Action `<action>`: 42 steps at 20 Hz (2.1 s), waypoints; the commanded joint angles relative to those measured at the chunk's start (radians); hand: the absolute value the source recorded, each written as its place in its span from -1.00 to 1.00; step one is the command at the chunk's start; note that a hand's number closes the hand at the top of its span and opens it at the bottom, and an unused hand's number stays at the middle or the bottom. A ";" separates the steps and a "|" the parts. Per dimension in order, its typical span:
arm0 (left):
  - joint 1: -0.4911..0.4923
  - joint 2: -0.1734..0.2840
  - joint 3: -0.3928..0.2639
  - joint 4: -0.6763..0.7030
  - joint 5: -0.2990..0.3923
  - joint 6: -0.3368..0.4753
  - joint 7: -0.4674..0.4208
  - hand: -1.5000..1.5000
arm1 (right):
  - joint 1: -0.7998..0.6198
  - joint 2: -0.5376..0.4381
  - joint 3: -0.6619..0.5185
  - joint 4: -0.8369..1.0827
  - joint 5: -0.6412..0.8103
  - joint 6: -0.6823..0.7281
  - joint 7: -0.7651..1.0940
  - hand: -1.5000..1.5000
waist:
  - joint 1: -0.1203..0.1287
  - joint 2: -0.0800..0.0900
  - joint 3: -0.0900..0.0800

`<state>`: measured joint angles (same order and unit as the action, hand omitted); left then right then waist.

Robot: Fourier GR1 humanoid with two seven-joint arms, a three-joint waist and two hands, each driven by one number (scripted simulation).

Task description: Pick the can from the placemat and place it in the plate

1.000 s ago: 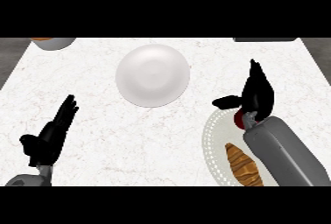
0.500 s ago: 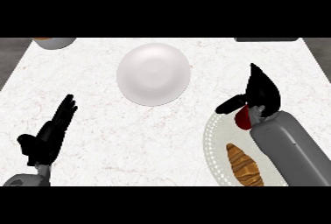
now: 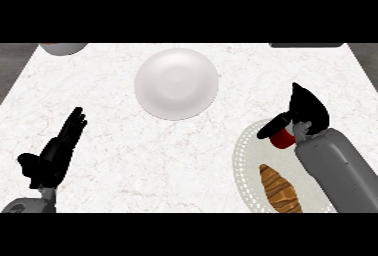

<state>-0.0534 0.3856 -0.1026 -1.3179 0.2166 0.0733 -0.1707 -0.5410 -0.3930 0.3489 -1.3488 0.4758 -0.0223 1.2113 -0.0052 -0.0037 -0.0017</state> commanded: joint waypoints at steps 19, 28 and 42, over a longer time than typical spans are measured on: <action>0.010 -0.072 -0.006 -0.041 -0.079 0.020 0.028 0.00 | 0.061 0.103 -0.116 0.213 0.049 0.089 -0.021 1.00 | 0.009 0.004 0.002; -0.031 -0.080 0.061 0.009 -0.093 -0.034 0.037 0.00 | 0.024 0.133 -0.166 0.332 0.129 0.098 -0.196 1.00 | 0.010 0.005 0.002; -0.013 -0.093 0.055 -0.028 -0.097 -0.033 0.037 0.00 | 0.122 -0.066 -0.131 0.247 0.174 -0.122 -1.110 1.00 | 0.013 0.004 0.003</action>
<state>-0.0826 0.3118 -0.0402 -1.3140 0.1306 0.0206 -0.1439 -0.4280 -0.4655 0.2311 -1.0937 0.6380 -0.0578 0.2348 0.0092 0.0020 -0.0004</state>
